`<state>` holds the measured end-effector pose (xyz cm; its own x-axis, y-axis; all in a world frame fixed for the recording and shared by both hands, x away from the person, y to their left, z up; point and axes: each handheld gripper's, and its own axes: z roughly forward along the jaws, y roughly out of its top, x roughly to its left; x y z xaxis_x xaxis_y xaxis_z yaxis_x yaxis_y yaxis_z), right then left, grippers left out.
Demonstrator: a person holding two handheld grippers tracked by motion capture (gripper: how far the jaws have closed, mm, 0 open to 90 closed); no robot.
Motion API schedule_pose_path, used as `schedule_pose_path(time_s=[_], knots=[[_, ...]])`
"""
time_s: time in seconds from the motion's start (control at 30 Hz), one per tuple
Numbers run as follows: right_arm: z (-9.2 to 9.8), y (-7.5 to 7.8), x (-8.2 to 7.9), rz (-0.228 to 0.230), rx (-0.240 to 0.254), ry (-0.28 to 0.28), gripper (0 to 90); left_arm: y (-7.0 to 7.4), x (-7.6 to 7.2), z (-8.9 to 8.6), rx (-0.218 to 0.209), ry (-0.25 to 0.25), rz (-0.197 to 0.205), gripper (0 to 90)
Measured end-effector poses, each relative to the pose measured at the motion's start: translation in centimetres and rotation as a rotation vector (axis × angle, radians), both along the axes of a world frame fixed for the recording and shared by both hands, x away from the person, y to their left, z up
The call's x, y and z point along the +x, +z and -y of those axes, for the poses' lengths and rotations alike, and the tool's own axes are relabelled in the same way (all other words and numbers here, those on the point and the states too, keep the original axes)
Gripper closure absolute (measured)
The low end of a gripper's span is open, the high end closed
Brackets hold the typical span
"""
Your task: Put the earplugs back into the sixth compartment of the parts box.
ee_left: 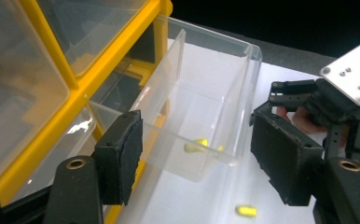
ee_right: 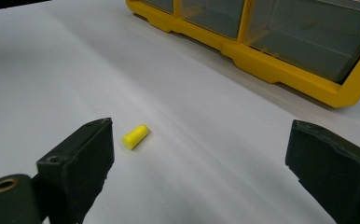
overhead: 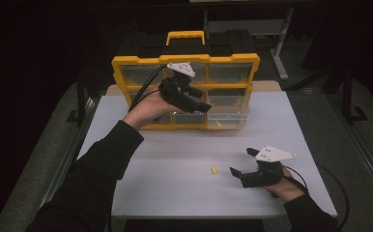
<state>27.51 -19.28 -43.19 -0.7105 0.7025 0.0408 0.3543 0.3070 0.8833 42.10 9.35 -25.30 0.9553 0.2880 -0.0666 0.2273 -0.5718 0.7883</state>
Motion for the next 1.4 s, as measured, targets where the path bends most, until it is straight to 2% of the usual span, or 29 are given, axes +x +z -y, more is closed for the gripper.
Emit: schedule_pose_path(time_s=[0.23, 0.37, 0.67, 0.9, 1.1, 1.4], knots=[[0.0, 0.0, 0.0, -0.002, 0.0, -0.002, 7.3, -0.8, -1.0, -1.0, -0.003, 0.005, 0.004, 25.1], [0.0, 0.0, 0.0, -0.001, -0.002, -0.001, 7.3, -1.7, -1.5, -1.3, 0.007, 0.013, 0.005, 20.2], [0.0, 0.0, 0.0, -0.001, -0.003, -0.002, 7.3, -3.9, -2.4, -1.8, -0.006, 0.039, 0.005, 12.6], [0.0, -0.1, 0.1, -0.002, -0.005, -0.001, 7.3, -5.5, -3.0, -1.8, -0.001, 0.042, 0.0, 7.0], [0.0, -0.1, 0.1, -0.005, -0.004, 0.0, 7.3, -6.7, -3.6, -1.7, 0.015, 0.038, -0.002, 4.6], [0.0, -0.1, 0.1, -0.005, -0.005, -0.002, 7.3, -9.0, -4.5, -1.1, 0.014, 0.022, -0.019, 3.9]])
